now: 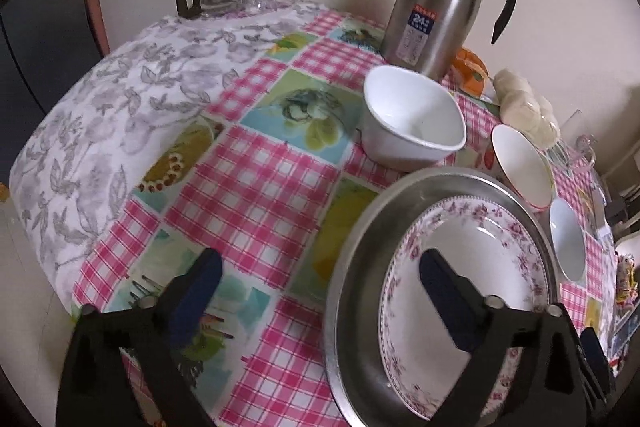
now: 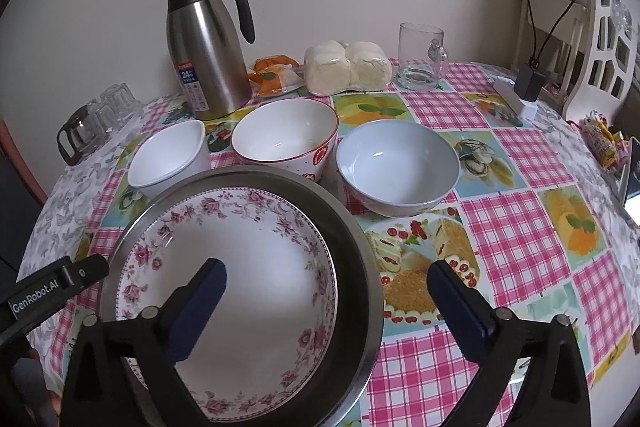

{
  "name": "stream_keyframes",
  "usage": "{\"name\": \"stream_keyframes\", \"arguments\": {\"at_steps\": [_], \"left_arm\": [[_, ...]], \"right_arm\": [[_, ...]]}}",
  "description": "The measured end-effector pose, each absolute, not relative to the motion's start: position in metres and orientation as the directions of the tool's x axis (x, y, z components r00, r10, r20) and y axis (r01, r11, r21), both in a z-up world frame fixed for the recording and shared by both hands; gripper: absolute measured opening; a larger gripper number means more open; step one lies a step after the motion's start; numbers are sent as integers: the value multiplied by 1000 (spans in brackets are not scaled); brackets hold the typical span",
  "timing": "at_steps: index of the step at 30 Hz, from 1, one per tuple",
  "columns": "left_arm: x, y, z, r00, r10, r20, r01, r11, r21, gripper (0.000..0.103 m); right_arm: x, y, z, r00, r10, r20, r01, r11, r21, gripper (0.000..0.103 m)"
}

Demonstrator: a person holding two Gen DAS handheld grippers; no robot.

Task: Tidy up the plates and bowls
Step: 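Move both tools toward the red-rimmed white bowl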

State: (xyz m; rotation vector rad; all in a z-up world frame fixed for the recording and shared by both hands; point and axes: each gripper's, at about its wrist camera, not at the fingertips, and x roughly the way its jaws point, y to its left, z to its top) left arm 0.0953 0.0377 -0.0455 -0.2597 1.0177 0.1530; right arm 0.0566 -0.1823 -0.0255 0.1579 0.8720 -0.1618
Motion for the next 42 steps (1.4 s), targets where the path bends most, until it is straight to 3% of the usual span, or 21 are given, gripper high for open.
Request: {"name": "stream_keyframes", "arguments": {"at_steps": [24, 38, 42], "left_arm": [[125, 35, -24, 642, -116, -758, -102, 967, -235, 101], [157, 15, -24, 587, -245, -771, 5, 954, -300, 101], [174, 0, -16, 581, -229, -781, 57, 969, -242, 101]], "right_arm": [[53, -214, -21, 668, -77, -740, 254, 958, 130, 103], [78, -225, -22, 639, -53, -767, 254, 956, 145, 103], [98, -228, -13, 636, -45, -770, 227, 965, 131, 103]]}}
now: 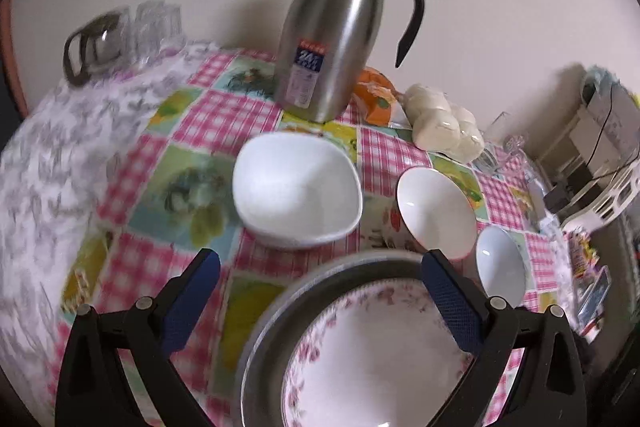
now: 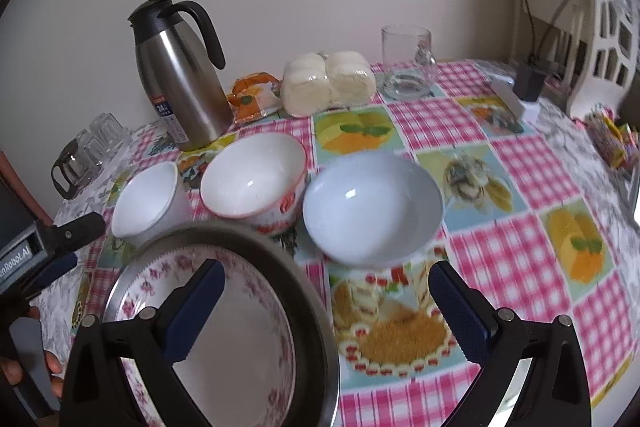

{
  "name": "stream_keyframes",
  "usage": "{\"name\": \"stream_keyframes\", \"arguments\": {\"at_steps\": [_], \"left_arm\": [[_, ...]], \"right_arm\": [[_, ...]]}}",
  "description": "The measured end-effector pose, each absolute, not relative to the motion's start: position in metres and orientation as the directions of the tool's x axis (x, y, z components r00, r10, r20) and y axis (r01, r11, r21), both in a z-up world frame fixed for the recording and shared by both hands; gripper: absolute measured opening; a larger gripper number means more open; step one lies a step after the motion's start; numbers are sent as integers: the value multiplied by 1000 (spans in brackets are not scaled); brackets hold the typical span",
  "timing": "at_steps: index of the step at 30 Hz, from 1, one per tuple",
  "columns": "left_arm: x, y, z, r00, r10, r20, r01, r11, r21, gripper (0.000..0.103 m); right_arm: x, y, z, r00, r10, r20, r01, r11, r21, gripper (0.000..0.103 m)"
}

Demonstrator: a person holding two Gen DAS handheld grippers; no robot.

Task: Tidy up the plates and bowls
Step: 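Move both tools toward the red-rimmed white bowl, then grasp the red-rimmed bowl rim with the left tool while the right tool grasps it too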

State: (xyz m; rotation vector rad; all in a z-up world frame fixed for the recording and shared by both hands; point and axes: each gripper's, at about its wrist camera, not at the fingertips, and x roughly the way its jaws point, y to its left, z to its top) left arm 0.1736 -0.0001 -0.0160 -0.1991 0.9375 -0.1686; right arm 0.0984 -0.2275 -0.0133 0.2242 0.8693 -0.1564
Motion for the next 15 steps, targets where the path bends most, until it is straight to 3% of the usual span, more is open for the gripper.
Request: {"name": "stream_keyframes", "arguments": {"at_steps": [3, 7, 15], "left_arm": [[193, -12, -12, 573, -162, -804, 69, 986, -150, 101], [216, -23, -6, 528, -191, -828, 135, 981, -141, 101], [258, -35, -7, 336, -414, -846, 158, 910, -382, 100]], "right_arm": [[116, -229, -3, 636, -51, -770, 205, 973, 104, 103], [142, -229, 11, 638, -29, -770, 157, 983, 93, 103], [196, -229, 19, 563, 18, -826, 106, 990, 94, 103]]}}
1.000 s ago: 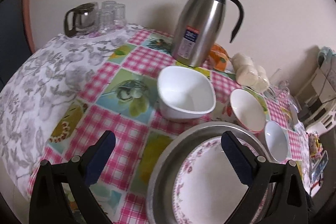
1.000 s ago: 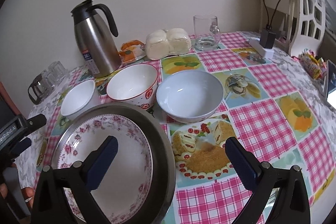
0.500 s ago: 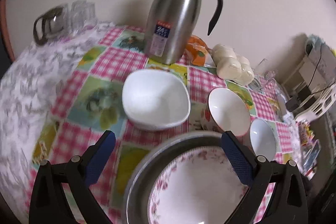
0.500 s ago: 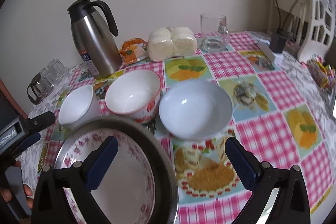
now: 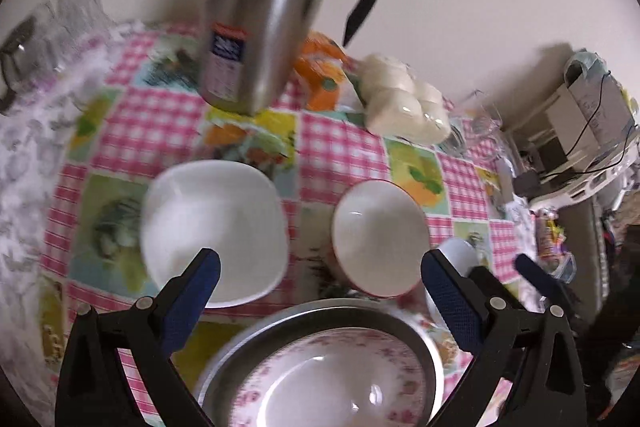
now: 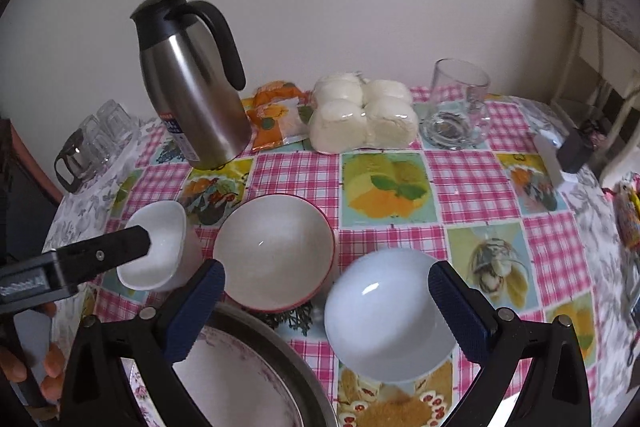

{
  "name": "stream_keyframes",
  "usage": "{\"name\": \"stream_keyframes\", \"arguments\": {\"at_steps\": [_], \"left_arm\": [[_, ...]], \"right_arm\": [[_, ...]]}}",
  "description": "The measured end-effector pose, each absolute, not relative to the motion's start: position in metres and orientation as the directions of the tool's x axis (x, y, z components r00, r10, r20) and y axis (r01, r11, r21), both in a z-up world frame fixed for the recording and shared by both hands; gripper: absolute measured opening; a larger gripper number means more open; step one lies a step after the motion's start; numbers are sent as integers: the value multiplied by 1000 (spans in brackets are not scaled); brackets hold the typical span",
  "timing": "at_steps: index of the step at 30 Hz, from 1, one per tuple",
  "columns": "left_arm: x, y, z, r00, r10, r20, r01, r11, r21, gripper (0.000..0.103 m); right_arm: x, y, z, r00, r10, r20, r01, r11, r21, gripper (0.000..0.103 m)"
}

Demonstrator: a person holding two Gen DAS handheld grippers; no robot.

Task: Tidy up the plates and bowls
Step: 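Grasp the red-rimmed bowl rim with the left tool while the right tool grasps it too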

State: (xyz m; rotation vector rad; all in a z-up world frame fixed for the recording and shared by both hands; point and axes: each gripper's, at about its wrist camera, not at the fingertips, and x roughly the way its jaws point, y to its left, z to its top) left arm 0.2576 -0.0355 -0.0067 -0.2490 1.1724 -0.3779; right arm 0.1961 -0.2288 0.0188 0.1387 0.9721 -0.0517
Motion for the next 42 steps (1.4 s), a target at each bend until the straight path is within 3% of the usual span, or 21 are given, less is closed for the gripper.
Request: {"name": "stream_keyframes", "arguments": {"at_steps": [5, 8, 11, 20, 24, 33, 38, 42], "left_arm": [[266, -53, -14, 303, -378, -875, 160, 925, -344, 80], [272, -60, -23, 280, -379, -882, 152, 925, -349, 79], [276, -69, -34, 252, -383, -889, 156, 922, -354, 65], [280, -90, -63, 182, -387, -904, 157, 919, -362, 38], [282, -95, -70, 175, -371, -912, 161, 924, -346, 33], [289, -98, -88, 160, -342, -926, 152, 935, -320, 18], [290, -97, -87, 178, -338, -924, 150, 937, -314, 17], [289, -97, -86, 192, -326, -926, 158, 941, -298, 16]], "right_arm": [[215, -234, 4, 510, 2, -860, 117, 990, 72, 102], [222, -238, -6, 490, 6, -872, 124, 989, 76, 92], [228, -238, -13, 480, 5, -877, 113, 991, 68, 87], [242, -234, -40, 421, 55, -905, 81, 992, 99, 51], [246, -231, -47, 420, 59, -905, 68, 993, 96, 38], [257, -223, -65, 393, 70, -917, 37, 995, 92, 27], [260, -222, -70, 388, 59, -920, 34, 996, 78, 25], [258, -223, -69, 388, 51, -920, 32, 997, 69, 15]]}}
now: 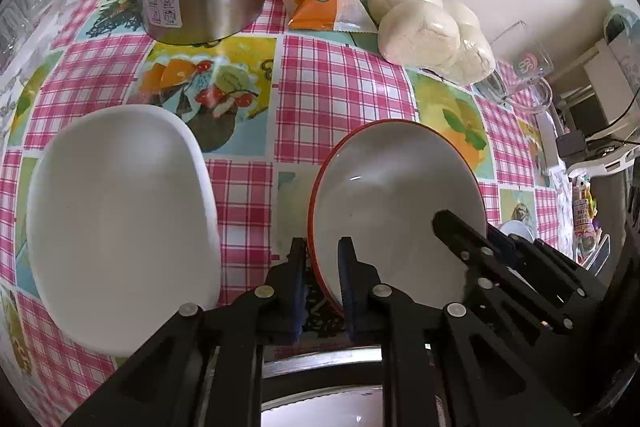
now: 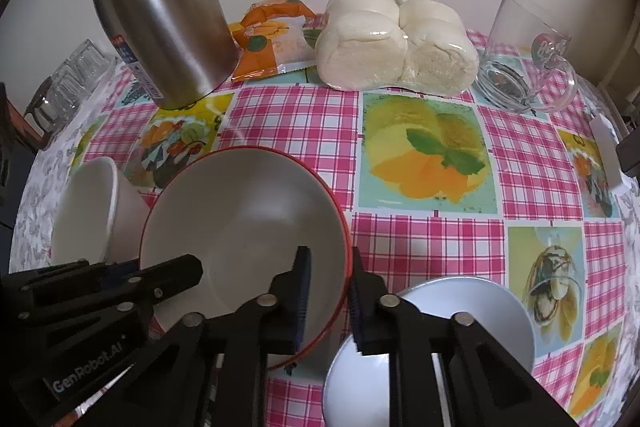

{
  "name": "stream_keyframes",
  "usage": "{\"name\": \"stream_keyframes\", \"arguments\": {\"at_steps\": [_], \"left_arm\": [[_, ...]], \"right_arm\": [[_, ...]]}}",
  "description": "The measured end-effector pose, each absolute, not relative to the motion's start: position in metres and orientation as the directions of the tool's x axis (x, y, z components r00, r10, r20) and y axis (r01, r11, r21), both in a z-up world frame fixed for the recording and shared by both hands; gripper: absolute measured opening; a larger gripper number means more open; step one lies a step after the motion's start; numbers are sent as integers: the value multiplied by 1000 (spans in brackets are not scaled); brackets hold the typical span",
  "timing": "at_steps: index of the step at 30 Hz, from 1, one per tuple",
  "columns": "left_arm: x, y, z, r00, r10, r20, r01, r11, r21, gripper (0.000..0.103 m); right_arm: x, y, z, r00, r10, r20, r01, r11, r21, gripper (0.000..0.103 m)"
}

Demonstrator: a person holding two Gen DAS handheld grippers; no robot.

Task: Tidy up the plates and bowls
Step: 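Grasp the red-rimmed bowl rim with the left tool while the right tool grasps it too, then lift the red-rimmed bowl with both tools and carry it over the basin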

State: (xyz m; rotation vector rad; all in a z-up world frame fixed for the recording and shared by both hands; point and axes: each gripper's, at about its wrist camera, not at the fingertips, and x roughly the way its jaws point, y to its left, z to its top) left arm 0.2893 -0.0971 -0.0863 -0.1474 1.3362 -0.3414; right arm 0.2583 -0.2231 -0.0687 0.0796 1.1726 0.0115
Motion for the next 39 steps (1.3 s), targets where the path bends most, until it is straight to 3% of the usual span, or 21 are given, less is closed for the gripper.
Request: {"name": "stream_keyframes", "arguments": {"at_steps": [18, 31, 39], "left_arm": [[227, -77, -8, 440, -344, -830, 185, 939, -291, 15], [145, -48, 4, 523, -379, -763, 147, 922, -357, 15], [109, -42, 8, 545, -363, -755, 167, 930, -327, 15]], "right_arm": [[199, -216, 3, 565, 67, -823, 37, 994, 107, 12], [111, -196, 28, 645, 88, -759, 78, 981, 180, 12], [71, -193, 22, 657, 113, -745, 119, 961, 251, 12]]}}
